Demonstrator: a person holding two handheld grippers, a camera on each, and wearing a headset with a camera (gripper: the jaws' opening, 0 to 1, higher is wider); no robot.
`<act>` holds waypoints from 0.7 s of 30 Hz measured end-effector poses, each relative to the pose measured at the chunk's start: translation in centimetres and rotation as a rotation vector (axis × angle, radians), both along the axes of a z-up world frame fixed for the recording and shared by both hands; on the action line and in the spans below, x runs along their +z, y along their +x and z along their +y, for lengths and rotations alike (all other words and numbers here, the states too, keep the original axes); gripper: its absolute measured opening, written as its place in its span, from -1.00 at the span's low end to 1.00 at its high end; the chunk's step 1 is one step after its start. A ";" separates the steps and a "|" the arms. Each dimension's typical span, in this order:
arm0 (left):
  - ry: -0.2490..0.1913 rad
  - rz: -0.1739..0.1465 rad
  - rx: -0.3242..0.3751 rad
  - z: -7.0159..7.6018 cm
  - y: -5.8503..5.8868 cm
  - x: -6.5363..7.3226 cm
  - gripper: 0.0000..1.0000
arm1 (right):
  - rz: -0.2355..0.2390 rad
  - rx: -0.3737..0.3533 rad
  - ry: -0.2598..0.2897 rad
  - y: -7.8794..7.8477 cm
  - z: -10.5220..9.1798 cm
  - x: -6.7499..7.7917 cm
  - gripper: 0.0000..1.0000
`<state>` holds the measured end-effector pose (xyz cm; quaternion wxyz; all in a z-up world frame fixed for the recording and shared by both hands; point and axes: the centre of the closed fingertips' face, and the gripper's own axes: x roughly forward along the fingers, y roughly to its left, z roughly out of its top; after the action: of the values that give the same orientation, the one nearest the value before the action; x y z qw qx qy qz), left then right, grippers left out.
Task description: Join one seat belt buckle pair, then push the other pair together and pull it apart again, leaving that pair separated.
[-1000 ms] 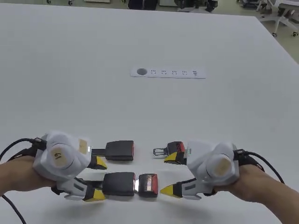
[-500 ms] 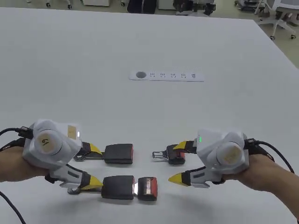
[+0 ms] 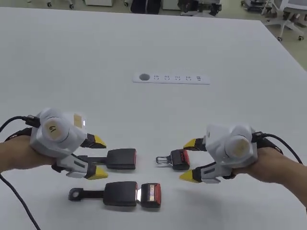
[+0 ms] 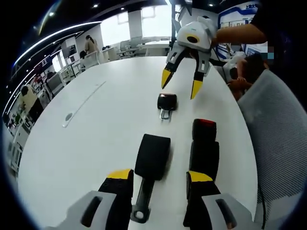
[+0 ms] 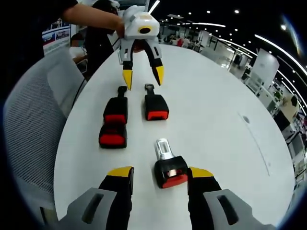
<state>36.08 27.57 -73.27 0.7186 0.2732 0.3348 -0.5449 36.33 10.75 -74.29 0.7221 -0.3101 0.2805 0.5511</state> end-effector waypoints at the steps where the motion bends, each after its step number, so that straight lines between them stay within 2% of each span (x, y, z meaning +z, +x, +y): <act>1: 0.003 0.000 -0.001 0.0 0.2 -0.1 -0.10 | 0.001 0.003 -0.004 0.1 -0.1 0.0 -0.15; 11: 0.042 0.032 -0.049 -0.7 1.6 -1.1 -0.13 | 0.024 0.042 -0.039 1.3 -0.6 -1.0 -0.18; 21: 0.102 0.072 -0.109 -0.8 2.0 -2.3 -0.20 | 0.061 0.090 -0.077 1.7 -0.6 -2.1 -0.24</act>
<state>38.07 26.79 -75.55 0.6603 0.3075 0.3725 -0.5750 37.98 10.11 -76.39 0.6752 -0.3329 0.3092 0.5811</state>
